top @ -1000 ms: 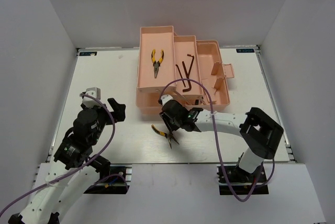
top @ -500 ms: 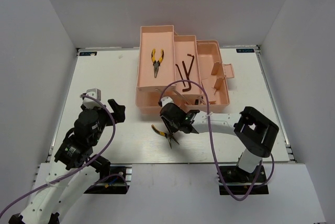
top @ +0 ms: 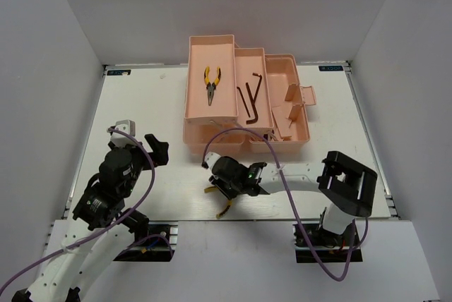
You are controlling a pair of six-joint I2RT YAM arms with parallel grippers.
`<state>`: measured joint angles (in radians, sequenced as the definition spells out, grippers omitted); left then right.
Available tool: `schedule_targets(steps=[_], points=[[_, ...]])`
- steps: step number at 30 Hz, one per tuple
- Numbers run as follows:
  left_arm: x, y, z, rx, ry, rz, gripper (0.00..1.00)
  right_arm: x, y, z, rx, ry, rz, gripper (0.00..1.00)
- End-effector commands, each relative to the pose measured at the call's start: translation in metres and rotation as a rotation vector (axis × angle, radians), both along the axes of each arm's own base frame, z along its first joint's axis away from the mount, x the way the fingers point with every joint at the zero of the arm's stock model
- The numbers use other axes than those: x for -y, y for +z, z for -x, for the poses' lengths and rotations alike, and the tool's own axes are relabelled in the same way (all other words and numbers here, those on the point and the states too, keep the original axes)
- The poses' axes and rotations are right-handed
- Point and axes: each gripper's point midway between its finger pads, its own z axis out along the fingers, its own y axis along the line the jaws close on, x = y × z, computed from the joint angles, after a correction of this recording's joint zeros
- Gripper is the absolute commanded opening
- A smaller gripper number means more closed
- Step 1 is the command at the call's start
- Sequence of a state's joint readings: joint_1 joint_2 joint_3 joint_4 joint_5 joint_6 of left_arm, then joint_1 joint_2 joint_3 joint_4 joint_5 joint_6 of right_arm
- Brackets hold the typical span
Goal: Sort the tools into containers
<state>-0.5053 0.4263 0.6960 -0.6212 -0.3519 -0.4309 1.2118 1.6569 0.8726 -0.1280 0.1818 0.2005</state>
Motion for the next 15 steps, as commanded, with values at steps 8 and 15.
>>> schedule_targets(steps=[8,15], points=[[-0.001,0.001,0.0,0.008,0.007,0.005,0.96,0.025,-0.034,0.051,-0.123,0.267,0.231,0.06],[-0.002,0.003,0.001,0.024,0.007,0.014,0.96,0.014,-0.005,0.048,-0.141,0.426,0.224,0.0]])
